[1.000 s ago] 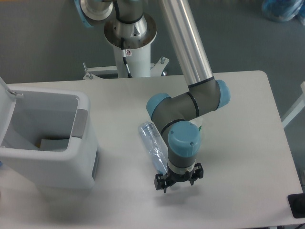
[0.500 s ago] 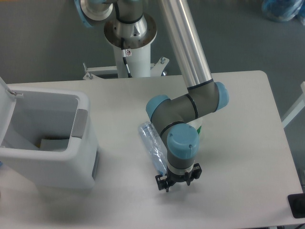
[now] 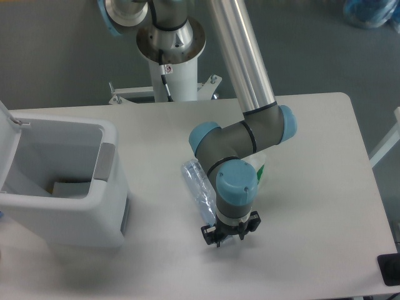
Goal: Place the trash in the trash can
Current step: 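Align the gripper along the bottle and close on its cap end, then lift the bottle and carry it over the white trash bin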
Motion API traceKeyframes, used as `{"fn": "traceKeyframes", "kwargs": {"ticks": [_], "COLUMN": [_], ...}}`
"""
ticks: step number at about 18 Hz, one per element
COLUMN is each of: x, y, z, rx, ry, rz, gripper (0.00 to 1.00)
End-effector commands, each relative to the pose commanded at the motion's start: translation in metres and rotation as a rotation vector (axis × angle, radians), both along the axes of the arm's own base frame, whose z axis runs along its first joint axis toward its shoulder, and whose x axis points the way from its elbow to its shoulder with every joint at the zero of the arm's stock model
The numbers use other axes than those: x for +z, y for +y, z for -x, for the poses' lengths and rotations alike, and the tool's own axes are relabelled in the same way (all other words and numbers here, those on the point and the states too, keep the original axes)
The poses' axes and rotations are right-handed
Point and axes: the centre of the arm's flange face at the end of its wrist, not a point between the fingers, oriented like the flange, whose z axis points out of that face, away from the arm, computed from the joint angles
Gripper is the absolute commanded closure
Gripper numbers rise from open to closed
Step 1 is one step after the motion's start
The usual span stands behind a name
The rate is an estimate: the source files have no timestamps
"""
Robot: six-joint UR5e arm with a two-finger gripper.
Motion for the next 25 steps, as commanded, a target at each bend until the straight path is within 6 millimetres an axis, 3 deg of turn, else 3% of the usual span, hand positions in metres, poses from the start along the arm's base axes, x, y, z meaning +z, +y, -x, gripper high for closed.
{"fn": "traceKeyframes", "kwargs": {"ticks": [2,11,14,17,21,22,25], "x": [0.000,0.005,0.033,0.092,0.192,0.237,0.314], "y": [0.000,0.000,0.002,0.009,0.014,0.013,0.004], "z": [0.000,0.000,0.001,0.007,0.005,-0.005,-0.030], "rx": [0.002,0.000,-0.014,-0.019,-0.028,-0.044,-0.090], "ry": [0.001,0.005,0.038,0.126,0.262,0.284,0.297], "rz": [-0.001,-0.006,-0.038,-0.122,-0.260,-0.355,-0.542], "gripper": [0.52,0.71,0.73,0.73,0.73,0.73,0.73]}}
